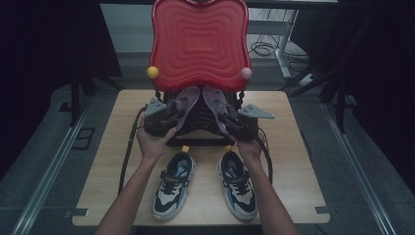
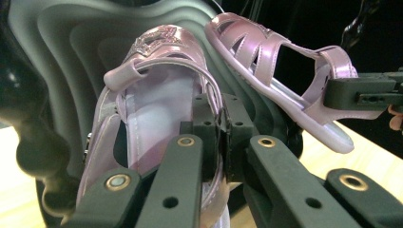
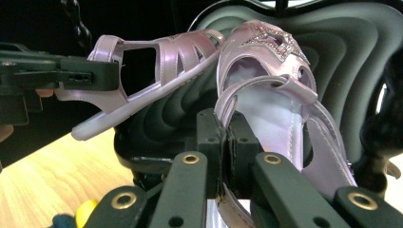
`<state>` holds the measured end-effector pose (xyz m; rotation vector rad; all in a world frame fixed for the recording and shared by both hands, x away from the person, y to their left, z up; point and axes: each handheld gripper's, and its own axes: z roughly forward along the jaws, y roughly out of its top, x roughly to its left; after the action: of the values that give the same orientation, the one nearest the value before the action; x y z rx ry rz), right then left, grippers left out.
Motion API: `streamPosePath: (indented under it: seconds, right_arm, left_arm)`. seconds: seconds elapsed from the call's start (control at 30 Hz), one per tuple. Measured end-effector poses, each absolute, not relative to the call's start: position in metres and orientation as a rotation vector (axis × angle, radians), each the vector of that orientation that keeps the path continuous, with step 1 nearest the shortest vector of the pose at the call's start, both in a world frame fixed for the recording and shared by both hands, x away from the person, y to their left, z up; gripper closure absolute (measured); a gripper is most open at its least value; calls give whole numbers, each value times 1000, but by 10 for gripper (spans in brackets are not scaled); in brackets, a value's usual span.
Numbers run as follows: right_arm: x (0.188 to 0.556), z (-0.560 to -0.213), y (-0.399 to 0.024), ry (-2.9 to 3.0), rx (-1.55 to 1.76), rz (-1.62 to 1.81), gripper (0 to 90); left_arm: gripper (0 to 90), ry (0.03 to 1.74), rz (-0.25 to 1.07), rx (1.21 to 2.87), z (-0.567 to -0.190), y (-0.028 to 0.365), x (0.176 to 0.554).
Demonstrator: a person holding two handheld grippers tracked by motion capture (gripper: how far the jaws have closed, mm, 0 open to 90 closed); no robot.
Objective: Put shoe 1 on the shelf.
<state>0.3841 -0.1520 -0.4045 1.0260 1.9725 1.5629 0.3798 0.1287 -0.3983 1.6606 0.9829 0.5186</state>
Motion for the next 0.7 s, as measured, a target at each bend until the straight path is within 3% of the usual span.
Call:
streamPosePath:
  seconds: [0.7]
  right_arm:
    - [406, -404, -132, 1908, 1043, 1494, 864]
  left_arm:
    - [865, 961, 571, 1635, -406, 117, 404]
